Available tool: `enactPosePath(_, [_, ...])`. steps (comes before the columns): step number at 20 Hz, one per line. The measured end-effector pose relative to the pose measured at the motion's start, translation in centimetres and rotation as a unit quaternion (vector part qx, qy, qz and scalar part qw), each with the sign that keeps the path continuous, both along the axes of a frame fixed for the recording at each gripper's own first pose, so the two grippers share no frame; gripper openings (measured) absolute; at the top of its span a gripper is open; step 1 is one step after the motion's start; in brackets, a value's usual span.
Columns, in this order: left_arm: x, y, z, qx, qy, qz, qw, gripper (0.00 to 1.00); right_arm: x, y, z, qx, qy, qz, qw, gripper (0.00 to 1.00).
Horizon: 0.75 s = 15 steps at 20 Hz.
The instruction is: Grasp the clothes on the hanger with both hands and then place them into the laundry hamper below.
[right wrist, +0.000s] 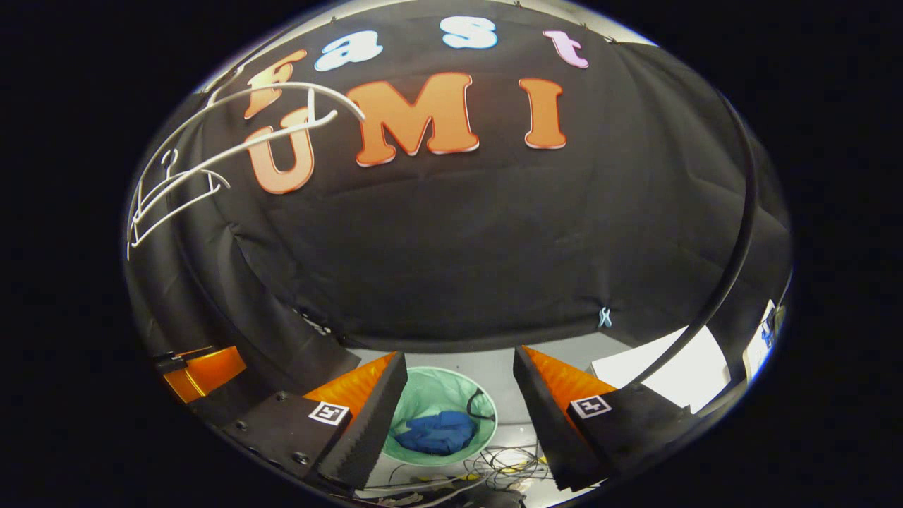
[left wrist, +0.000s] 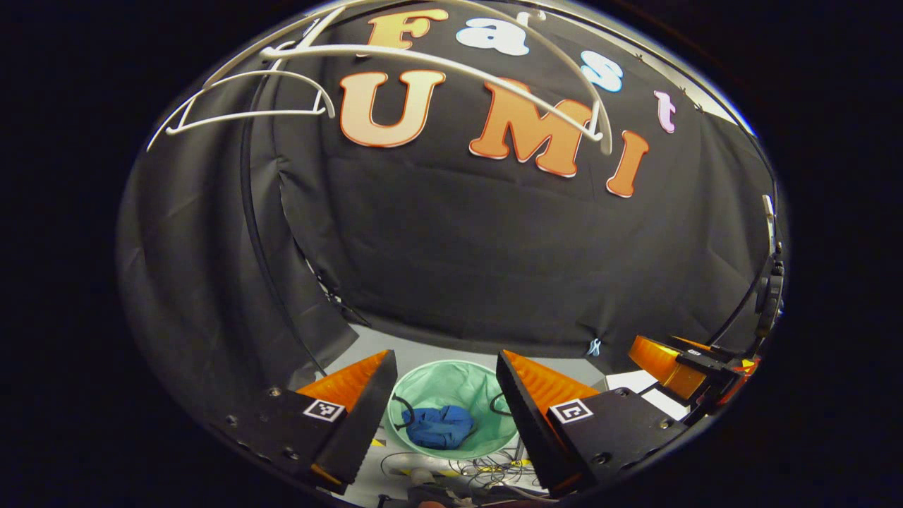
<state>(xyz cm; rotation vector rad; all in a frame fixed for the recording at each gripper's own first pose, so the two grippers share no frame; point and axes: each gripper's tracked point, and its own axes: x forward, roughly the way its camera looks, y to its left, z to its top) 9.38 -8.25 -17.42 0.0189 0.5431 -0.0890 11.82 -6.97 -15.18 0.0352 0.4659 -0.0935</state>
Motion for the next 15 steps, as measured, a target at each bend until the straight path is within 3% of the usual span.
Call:
enactPosePath(7, [0.9, -1.5, 7.4, -0.013, -0.140, -0.007, 0.990, 0.90, 0.6, -0.2, 6.2, -0.024, -0.093, 0.007, 0.995, 0.98])
enactPosePath(10, [0.8, -2.0, 8.8, -0.013, -0.155, -0.009, 0.988, 0.89, 0.2, 0.2, 7.9, -0.030, -0.120, 0.011, 0.992, 0.98])
enactPosePath(11, [0.7, -1.9, 9.1, -0.013, -0.160, -0.007, 0.987, 0.94, 0.1, 0.3, 8.5, -0.033, -0.129, 0.013, 0.991, 0.98])
enactPosePath(12, [0.7, -1.8, 9.5, -0.013, -0.168, -0.004, 0.986, 0.89, 0.0, 0.2, 9.2, -0.036, -0.143, 0.014, 0.989, 0.98])
enactPosePath(13, [0.8, -1.8, 9.8, -0.012, -0.176, -0.002, 0.984, 0.94, 0.1, 0.3, 9.9, -0.039, -0.154, 0.015, 0.987, 0.98])
enactPosePath(15, [0.7, -1.8, 10.0, -0.007, -0.180, 0.000, 0.984, 0.89, 0.0, 0.6, 10.5, -0.040, -0.166, 0.018, 0.985, 0.98])
